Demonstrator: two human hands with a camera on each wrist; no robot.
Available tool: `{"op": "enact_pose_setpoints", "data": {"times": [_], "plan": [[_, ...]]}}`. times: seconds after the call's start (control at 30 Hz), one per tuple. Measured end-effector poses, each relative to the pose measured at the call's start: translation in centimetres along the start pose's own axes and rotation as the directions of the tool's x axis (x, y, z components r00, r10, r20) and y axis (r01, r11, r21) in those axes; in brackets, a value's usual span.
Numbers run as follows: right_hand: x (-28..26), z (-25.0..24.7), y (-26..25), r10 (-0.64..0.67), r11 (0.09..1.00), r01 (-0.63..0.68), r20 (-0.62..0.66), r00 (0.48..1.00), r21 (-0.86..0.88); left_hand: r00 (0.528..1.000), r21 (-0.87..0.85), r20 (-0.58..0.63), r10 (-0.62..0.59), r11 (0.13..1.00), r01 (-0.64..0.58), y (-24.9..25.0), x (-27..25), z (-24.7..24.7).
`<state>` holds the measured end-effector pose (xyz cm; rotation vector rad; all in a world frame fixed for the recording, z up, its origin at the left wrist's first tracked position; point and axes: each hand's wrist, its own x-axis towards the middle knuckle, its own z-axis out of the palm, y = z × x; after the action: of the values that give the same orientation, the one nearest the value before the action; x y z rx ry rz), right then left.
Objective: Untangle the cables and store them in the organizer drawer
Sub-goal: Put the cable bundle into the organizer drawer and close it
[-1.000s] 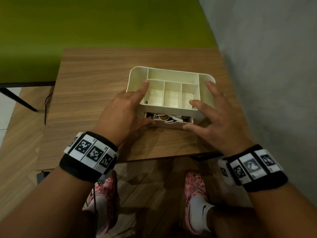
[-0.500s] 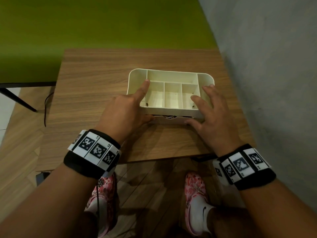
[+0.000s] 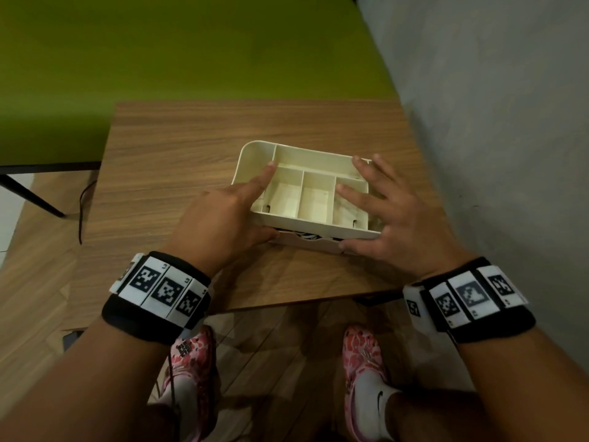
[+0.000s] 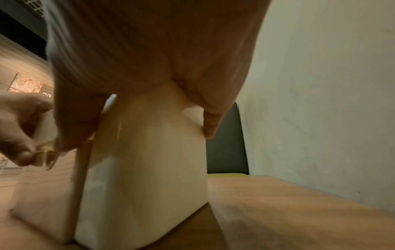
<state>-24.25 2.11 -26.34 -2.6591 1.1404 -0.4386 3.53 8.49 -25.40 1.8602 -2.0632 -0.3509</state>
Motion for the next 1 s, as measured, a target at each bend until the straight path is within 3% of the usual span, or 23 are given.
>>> {"op": "enact_pose_setpoints", "data": {"times": [0.13,0.23,0.33,0.73,1.0], "plan": [[0.1,0.3,-0.4,0.035,0.999,-0.036,-0.058,0.998,-0.016,0.999,0.029,-0.040,-0.019,0.999,0.020,0.2,-0.1,0.6],[0.2,0.7,-1.1,0.089,0.993,-0.095,-0.080,0.993,-0.068,0.972,0.188,-0.171,0.163,0.973,-0.130,1.3,-0.3,1.5],[0.2,1.4,-2.1,0.118,0.987,-0.131,-0.138,0.983,-0.094,0.975,0.306,-0.096,0.200,0.938,-0.163,3.3,-0.1,2.6],[-0.1,1.9,-1.8,-0.077,0.974,0.027,-0.217,0.973,-0.226,0.985,0.280,-0.032,0.167,0.948,-0.152,2.5,0.7,2.9],[0.2,2.6,-3.0,0.011,0.977,-0.074,-0.300,0.954,-0.199,0.994,0.164,-0.008,0.112,0.980,-0.110,3.8,-0.8,0.5]]}}
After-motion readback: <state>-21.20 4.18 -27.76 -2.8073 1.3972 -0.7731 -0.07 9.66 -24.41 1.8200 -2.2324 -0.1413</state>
